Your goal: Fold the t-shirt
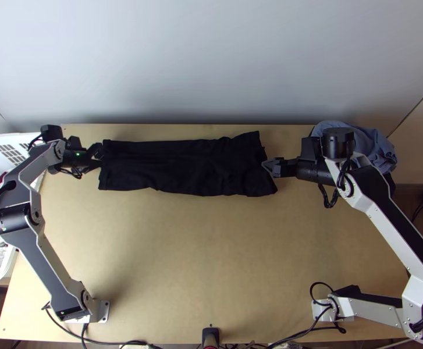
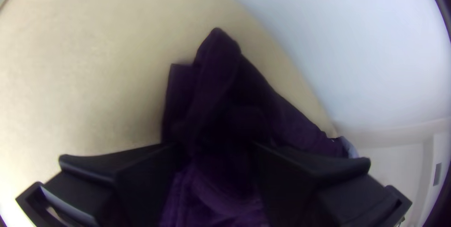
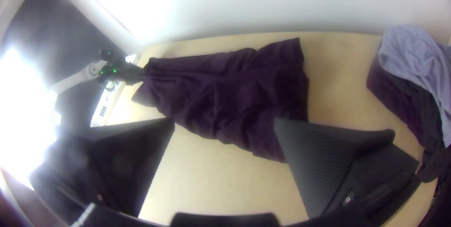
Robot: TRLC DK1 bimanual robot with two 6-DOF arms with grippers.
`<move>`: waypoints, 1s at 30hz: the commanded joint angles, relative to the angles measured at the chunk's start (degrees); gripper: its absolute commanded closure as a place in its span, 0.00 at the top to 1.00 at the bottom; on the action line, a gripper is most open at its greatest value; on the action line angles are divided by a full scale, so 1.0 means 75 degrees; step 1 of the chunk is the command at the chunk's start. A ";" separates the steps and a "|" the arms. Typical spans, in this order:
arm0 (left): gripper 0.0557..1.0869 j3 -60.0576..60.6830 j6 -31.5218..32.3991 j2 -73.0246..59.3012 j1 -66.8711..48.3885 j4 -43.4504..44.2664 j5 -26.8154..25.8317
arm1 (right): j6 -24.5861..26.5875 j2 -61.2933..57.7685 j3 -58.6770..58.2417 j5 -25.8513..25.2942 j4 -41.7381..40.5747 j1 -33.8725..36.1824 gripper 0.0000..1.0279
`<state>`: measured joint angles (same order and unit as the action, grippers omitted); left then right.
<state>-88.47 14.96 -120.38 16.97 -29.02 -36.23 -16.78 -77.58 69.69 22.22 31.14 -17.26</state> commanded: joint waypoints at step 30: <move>0.03 -0.0908 -0.0424 0.1835 -0.0025 -0.3291 0.0647 | -0.0107 -0.0062 -0.0597 0.0002 -0.0331 -0.0184 0.96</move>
<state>-92.29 12.71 -109.01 19.53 -48.49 -33.76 -17.56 -78.11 66.63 22.28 29.34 -18.48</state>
